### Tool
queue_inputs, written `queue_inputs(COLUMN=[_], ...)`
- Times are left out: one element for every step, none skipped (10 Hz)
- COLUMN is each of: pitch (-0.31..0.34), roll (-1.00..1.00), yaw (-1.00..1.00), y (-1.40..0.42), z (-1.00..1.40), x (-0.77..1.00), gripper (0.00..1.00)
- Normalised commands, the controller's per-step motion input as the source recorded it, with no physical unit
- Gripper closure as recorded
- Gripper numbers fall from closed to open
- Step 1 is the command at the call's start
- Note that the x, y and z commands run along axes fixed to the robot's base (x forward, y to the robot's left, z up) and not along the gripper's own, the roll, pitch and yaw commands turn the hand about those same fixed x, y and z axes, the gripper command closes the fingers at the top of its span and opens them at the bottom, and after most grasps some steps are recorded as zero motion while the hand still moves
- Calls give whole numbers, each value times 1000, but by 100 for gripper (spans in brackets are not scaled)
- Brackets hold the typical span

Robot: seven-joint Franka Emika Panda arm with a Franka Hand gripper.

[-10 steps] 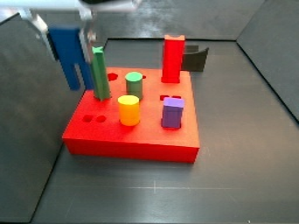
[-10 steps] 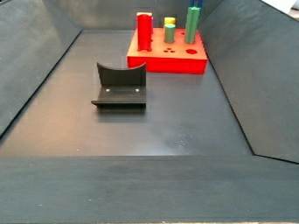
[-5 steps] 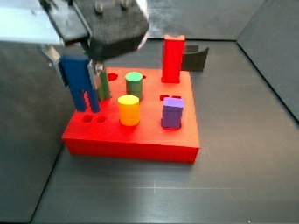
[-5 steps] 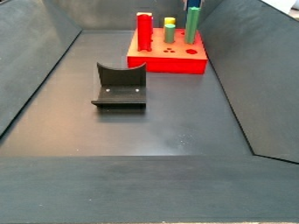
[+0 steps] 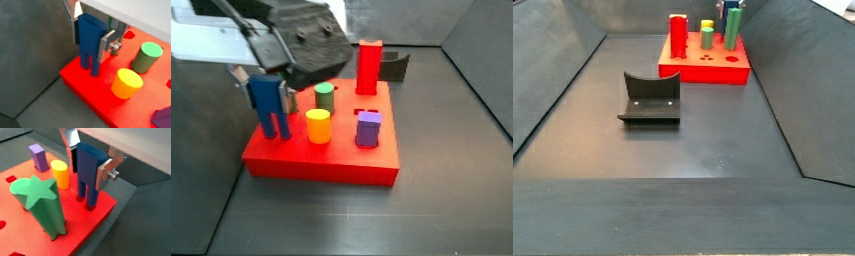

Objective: Pick up the square-circle object. Move up. Rotate the square-circle object. Move to above the board. Insert the square-circle object.
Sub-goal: Insert the square-circle object.

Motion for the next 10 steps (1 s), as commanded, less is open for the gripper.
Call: queue_inputs(pitch=[60,54,27,0,30,31,0,0,0,0], roll=[114,126,120,117,64,46,29,61,77,3], yaw=[0,-14,-9,0,-60,-134,-191,-197,-191,-189], y=[66,49,29,23,51,0,0,-43,-106,-86], z=[-177,-163,-160,-171,-237,-300,-660,-923,-983,-757], x=[0,0,-149,-263,0,23,3,0,86,74], gripper=[100,100,100,100,100,100,100,100,100,100])
